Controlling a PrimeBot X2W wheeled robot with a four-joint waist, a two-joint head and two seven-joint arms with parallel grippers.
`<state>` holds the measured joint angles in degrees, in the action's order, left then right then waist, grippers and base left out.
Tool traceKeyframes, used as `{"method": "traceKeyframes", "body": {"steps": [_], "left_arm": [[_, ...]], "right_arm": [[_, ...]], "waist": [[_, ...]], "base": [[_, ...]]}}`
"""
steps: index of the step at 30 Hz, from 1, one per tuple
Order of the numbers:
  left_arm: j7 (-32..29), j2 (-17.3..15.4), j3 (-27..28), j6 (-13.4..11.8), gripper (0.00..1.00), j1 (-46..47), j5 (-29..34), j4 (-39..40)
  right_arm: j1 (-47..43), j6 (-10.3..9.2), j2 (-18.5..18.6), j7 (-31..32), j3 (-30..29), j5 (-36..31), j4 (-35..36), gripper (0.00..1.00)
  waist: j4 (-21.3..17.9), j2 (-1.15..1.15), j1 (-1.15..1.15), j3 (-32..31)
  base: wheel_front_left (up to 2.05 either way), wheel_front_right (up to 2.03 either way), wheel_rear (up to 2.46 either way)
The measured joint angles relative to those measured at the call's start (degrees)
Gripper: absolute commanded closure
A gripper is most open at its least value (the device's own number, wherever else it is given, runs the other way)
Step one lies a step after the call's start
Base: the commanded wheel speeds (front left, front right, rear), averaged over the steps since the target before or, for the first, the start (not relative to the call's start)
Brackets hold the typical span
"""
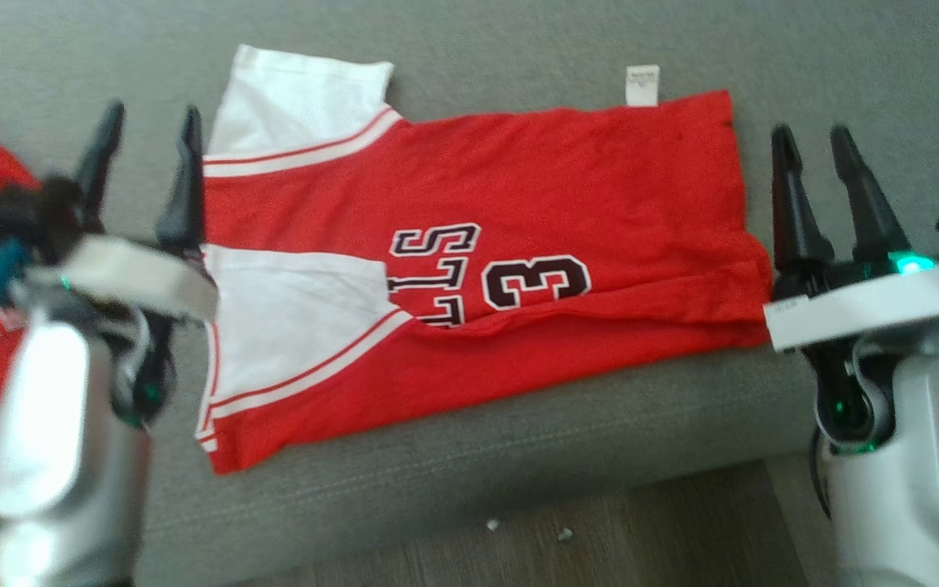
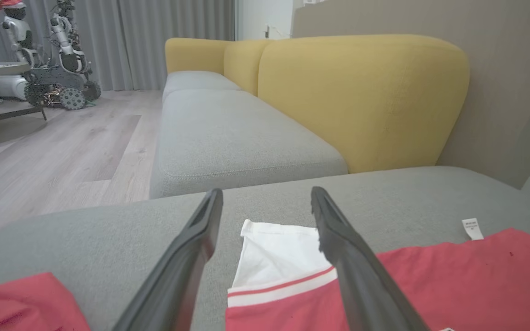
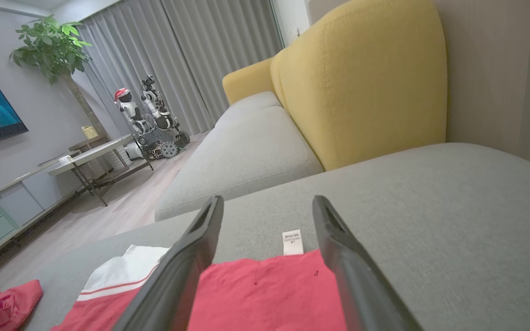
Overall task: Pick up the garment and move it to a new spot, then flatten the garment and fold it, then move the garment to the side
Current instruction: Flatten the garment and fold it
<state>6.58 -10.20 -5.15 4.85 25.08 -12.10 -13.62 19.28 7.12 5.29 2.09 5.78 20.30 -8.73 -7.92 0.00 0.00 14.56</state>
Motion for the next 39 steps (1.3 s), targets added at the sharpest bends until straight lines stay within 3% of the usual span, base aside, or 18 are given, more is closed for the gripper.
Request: {"method": "traceKeyframes", "body": {"steps": [6,12,25,39], "left_arm": [[-8.60,-5.30,-1.59,1.72,0.00,10.23,-0.08,-3.81],[-16.73,-8.54,-4.68,2.32,0.00,17.38,-5.69,-9.71],[-24.94,-19.87,-15.11,2.65,0.00,29.55,-9.65,-21.40],[-27.11,-21.57,-18.35,1.68,0.00,33.97,-7.69,-29.72]], "right_arm": [[4.16,0.00,-0.68,-0.32,2.08,-1.13,0.92,0.00],[7.58,0.00,-0.87,-0.71,3.91,-2.92,0.70,0.00],[12.85,0.00,-1.48,-1.58,8.39,-2.81,0.44,0.00],[14.17,0.00,-1.63,-2.75,9.06,-1.85,-1.00,0.00]], "waist": [[-2.86,0.00,0.00,3.88],[-6.14,0.00,0.00,6.99],[-11.97,0.00,0.00,13.73],[-14.04,0.00,0.00,14.95]], "base": [[0.00,0.00,0.00],[0.00,0.00,0.00],[0.00,0.00,0.00],[0.00,0.00,0.00]]}}
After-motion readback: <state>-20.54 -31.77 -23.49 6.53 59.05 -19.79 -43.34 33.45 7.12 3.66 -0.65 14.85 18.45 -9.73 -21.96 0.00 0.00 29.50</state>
